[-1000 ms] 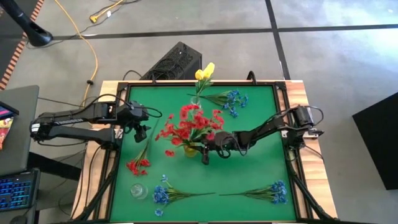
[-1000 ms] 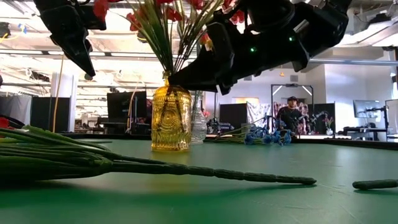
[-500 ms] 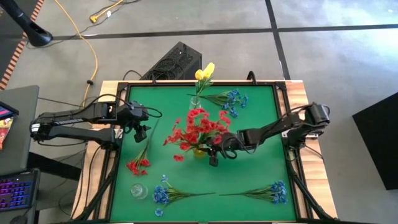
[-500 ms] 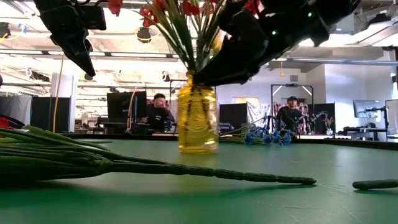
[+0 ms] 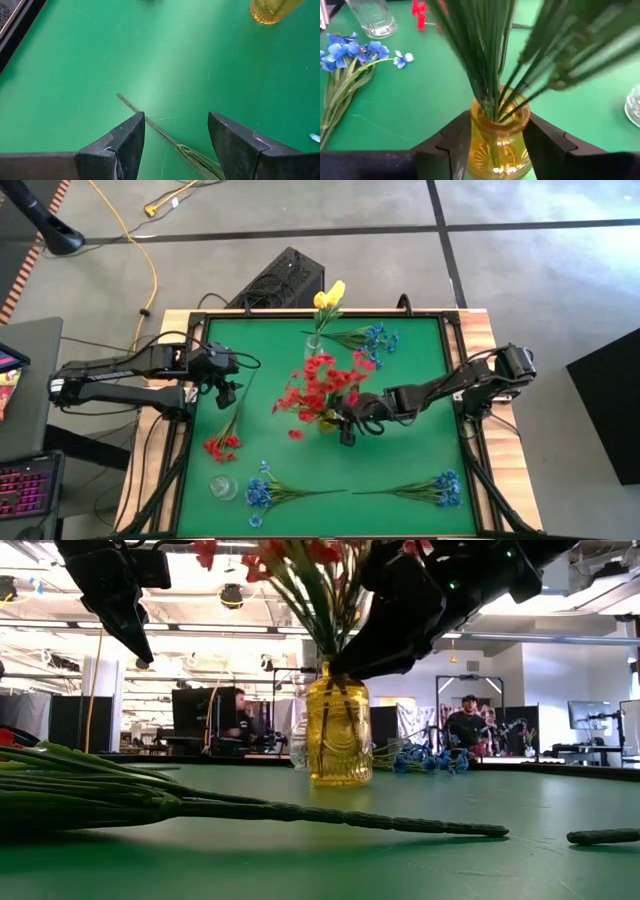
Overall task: Sort flowers into vase by color
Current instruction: Put the red flowers into the yellow vase
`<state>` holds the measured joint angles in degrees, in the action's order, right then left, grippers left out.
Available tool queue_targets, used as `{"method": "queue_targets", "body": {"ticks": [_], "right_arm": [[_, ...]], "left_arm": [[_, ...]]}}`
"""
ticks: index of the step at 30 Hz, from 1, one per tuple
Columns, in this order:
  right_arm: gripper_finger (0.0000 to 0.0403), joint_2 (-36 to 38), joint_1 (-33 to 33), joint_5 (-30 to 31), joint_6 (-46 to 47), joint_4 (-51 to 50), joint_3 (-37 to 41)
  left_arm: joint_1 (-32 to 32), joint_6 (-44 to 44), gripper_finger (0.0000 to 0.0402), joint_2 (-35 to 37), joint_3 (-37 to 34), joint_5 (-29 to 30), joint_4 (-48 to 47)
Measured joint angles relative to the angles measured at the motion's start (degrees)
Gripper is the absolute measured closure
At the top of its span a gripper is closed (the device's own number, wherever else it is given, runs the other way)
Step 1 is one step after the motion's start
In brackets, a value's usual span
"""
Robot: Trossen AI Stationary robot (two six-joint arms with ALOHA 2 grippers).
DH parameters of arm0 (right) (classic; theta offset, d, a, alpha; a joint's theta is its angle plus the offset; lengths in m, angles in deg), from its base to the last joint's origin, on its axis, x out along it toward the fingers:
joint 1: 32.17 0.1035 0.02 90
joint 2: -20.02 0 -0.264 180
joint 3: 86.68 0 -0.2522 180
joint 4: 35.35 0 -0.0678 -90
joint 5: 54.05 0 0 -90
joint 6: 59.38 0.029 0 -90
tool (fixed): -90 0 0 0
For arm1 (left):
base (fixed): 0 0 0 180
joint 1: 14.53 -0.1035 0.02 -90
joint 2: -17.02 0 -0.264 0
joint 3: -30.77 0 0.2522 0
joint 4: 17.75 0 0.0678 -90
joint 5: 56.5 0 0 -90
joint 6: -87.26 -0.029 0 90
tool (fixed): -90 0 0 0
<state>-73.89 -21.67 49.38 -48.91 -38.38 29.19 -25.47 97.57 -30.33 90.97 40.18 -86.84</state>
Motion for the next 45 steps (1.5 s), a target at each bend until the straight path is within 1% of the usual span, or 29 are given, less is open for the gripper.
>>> {"method": "queue_targets", "body": {"ticks": [6, 11, 13, 16, 20, 24, 26, 29, 34, 36, 39, 45], "right_arm": [[0.0179, 0.21, -0.04, -0.07, 0.06, -1.27, -0.02], [0.0175, 2.49, 0.01, -0.28, 0.08, -5.35, 0.03], [0.0175, 4.16, 0.00, -0.36, 0.20, -8.24, 0.09], [0.0175, 6.79, 0.02, -0.66, 0.28, -12.53, 0.17], [0.0175, 9.73, 0.00, -0.66, 1.67, -16.44, 0.17], [0.0175, 11.46, 0.43, -0.68, 1.77, -19.57, 0.17], [0.0175, 12.38, 0.80, -1.63, 2.80, -22.00, 0.15], [0.0175, 13.49, 1.33, -2.43, 5.62, -26.83, 0.15], [0.0175, 14.43, 3.73, -2.91, 10.71, -33.22, 0.15], [0.0175, 14.43, 5.17, -2.91, 11.88, -33.90, 0.15], [0.0175, 14.10, 7.24, -2.91, 12.43, -33.42, 0.11], [0.0175, 14.01, 11.15, -2.86, 16.06, -33.65, 0.09]], "left_arm": [[0.00, 0.16, 0.0195, 0.00, 0.00, -0.02, 0.00], [0.00, 1.37, 0.0195, 0.02, 0.00, -0.04, -0.02], [0.00, 3.44, 0.0195, -0.03, 0.00, -0.07, -0.02], [-0.04, 9.93, 0.0195, -1.10, 0.00, 0.19, -0.29], [-0.04, 15.25, 0.0195, -4.39, -0.25, -0.82, -1.60], [-0.04, 18.94, 0.0195, -8.77, -2.65, -1.90, -1.52], [-0.04, 20.11, 0.0195, -11.21, -4.24, -2.31, -1.62], [-0.04, 20.75, 0.0195, -14.74, -6.23, -4.77, -1.06], [0.00, 21.09, 0.0195, -18.51, -8.80, -9.59, 3.53], [0.00, 21.96, 0.0195, -19.51, -8.94, -9.00, 4.37], [0.00, 23.47, 0.0195, -21.42, -8.98, -5.67, 5.77], [0.65, 23.30, 0.0195, -27.09, -8.98, -5.02, 6.65]]}}
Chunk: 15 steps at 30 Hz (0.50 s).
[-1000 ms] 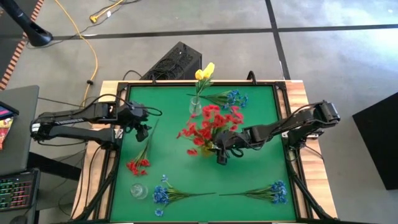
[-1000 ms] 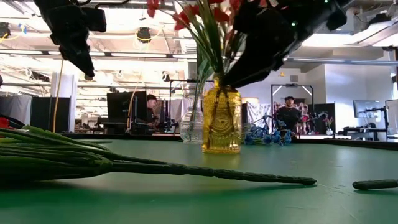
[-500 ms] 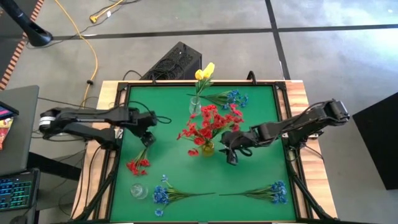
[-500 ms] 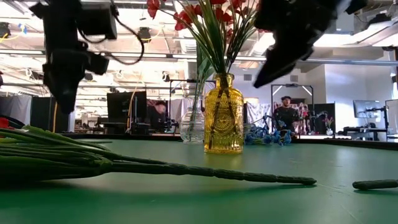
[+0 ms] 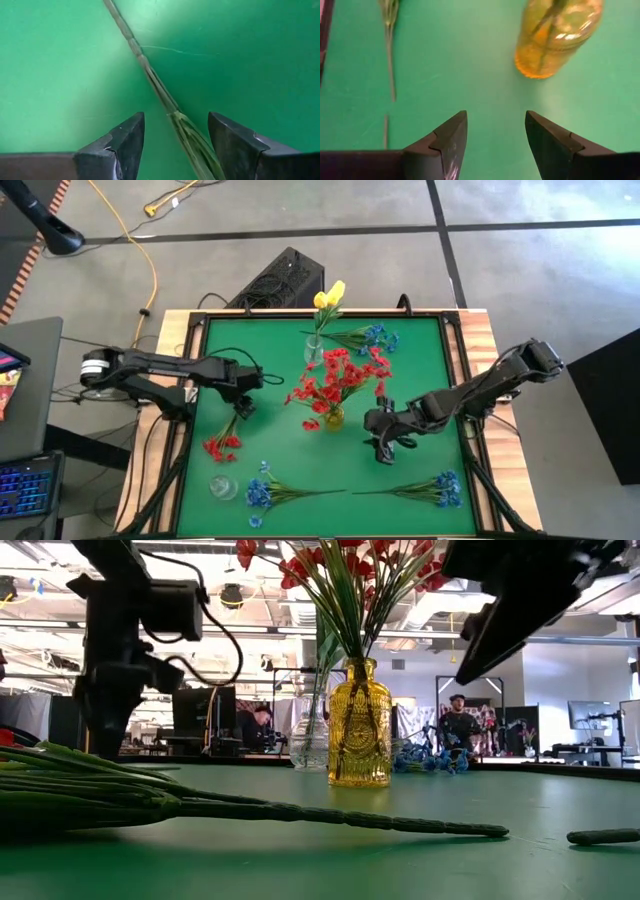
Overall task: Sort flowers into vase by color
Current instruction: Put the red flowers into the yellow vase
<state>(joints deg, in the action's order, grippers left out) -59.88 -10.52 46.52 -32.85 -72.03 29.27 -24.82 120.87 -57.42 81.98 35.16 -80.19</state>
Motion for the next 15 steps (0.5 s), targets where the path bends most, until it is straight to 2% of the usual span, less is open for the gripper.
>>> {"method": "queue_targets", "body": {"ticks": [5, 11, 15], "right_arm": [[0.0175, -0.02, 2.85, 1.40, 0.49, 0.19, 0.00], [0.0175, -0.02, 4.68, 4.43, 0.51, 0.20, 0.00], [0.0175, -0.02, 4.68, 4.51, 0.51, 0.20, 0.00]], "left_arm": [[0.85, -0.86, 0.0195, -4.39, 0.00, 1.13, 0.59], [0.90, -0.08, 0.0197, -7.72, 0.26, -0.20, 1.31], [0.88, -0.39, 0.0220, -8.62, 0.26, -1.22, 1.53]]}}
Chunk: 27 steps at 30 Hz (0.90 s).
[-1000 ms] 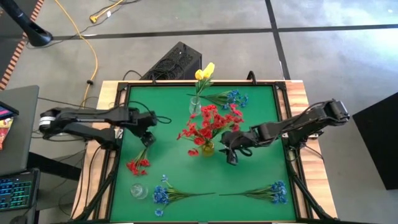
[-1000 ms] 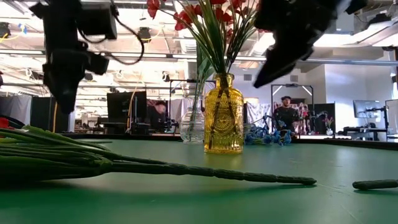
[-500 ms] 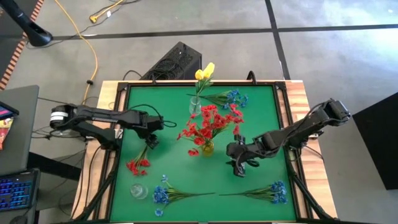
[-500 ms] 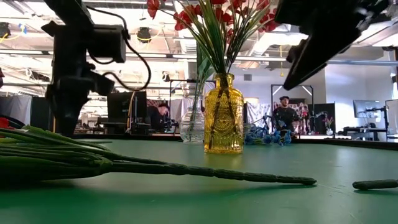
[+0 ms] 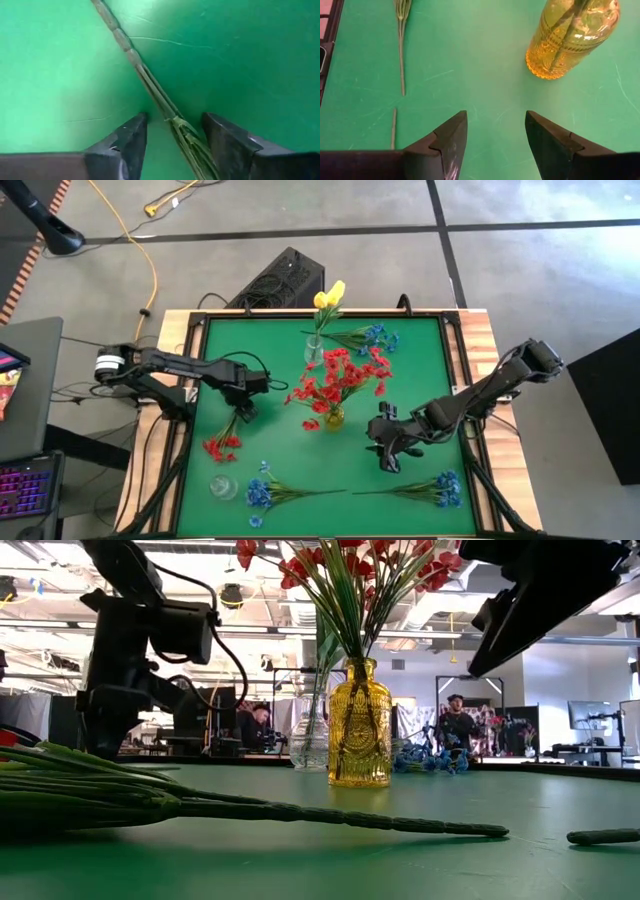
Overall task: Sort flowers into vase by color
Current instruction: Put the red flowers into the yellow vase
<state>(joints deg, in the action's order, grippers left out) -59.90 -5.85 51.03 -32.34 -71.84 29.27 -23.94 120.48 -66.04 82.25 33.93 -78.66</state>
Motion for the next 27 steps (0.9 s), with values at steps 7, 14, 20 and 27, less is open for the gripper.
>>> {"method": "queue_targets", "body": {"ticks": [7, 14, 20, 27], "right_arm": [[0.0175, 0.00, -0.02, 0.04, 0.00, -0.06, 0.00], [0.0175, 0.00, -0.02, 0.04, 0.10, 0.01, 0.00], [0.0175, 0.00, -0.02, 0.02, 0.35, 0.03, 0.00], [0.0175, 0.00, -0.02, 0.02, 1.43, 0.11, 0.00]], "left_arm": [[0.02, -0.76, 0.0353, 1.26, 0.02, -0.55, 0.42], [0.00, -1.52, 0.0386, 6.03, 1.70, 6.12, 0.66], [0.00, -1.46, 0.0393, 13.52, 4.55, 11.14, 0.81], [0.34, -6.37, 0.0394, 26.21, 6.75, 11.96, 8.82]]}}
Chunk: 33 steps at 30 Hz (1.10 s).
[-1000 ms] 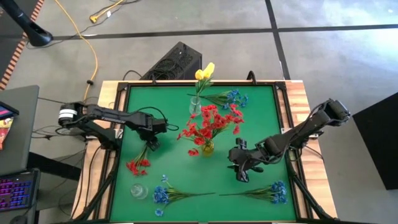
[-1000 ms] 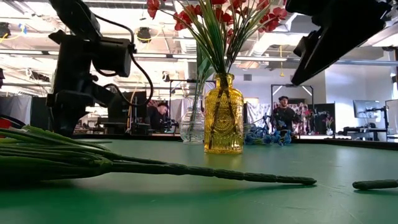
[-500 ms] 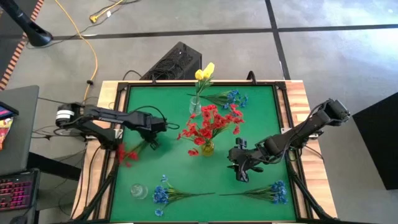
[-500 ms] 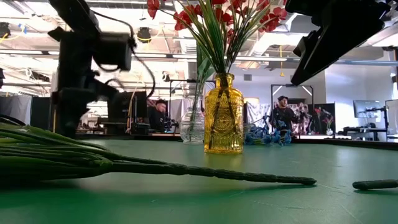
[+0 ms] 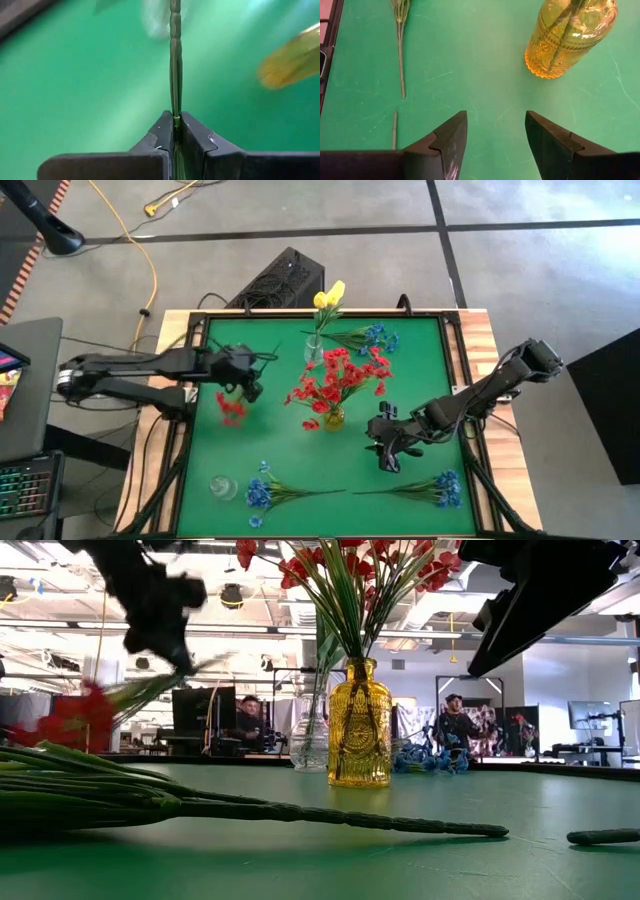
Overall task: Sort flowers into vase by color
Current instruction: Put the red flowers into the yellow vase
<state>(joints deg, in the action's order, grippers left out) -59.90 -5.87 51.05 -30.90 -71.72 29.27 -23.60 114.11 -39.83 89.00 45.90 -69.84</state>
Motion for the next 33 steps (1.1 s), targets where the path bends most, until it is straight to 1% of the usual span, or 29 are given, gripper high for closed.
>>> {"method": "queue_targets", "body": {"ticks": [5, 11, 15, 17, 20, 23, 26, 30, 33], "right_arm": [[0.0175, 0.00, 0.00, -0.01, 1.58, -0.01, 0.00], [0.0175, 0.00, 0.39, -0.10, 1.69, 1.26, 0.00], [0.0175, 0.00, 0.39, -0.16, 1.71, 2.07, 0.00], [0.0175, 0.00, 0.45, -0.42, 1.69, 2.92, 0.00], [0.0175, 0.00, 1.02, -2.76, 0.02, 5.59, 0.00], [0.0175, 0.00, 2.37, -4.87, -3.74, 10.29, 0.00], [0.0175, 0.00, 4.36, -6.12, -9.41, 17.09, 0.00], [0.0175, 0.00, 8.15, -6.06, -21.75, 20.56, -3.47], [0.0178, 0.00, 11.49, -1.65, -33.87, 21.06, -7.85]], "left_arm": [[2.35, -8.48, 0.0394, 8.77, 0.00, 0.05, 11.24], [5.80, -13.68, 0.0394, 16.34, 0.00, 0.84, 26.26], [8.62, -11.98, 0.0394, 18.21, 0.02, -1.98, 36.82], [10.05, -8.52, 0.0394, 18.18, 0.07, -4.29, 41.24], [12.06, -3.78, 0.0394, 17.20, 0.07, -8.71, 46.03], [14.10, 0.95, 0.0394, 15.90, 0.06, -14.07, 49.75], [16.31, 5.04, 0.0394, 13.84, 0.07, -16.76, 52.33], [19.67, 7.80, 0.0395, 9.98, 0.07, -16.20, 53.33], [22.06, 11.79, 0.0395, 6.27, 0.07, -15.37, 53.59]]}}
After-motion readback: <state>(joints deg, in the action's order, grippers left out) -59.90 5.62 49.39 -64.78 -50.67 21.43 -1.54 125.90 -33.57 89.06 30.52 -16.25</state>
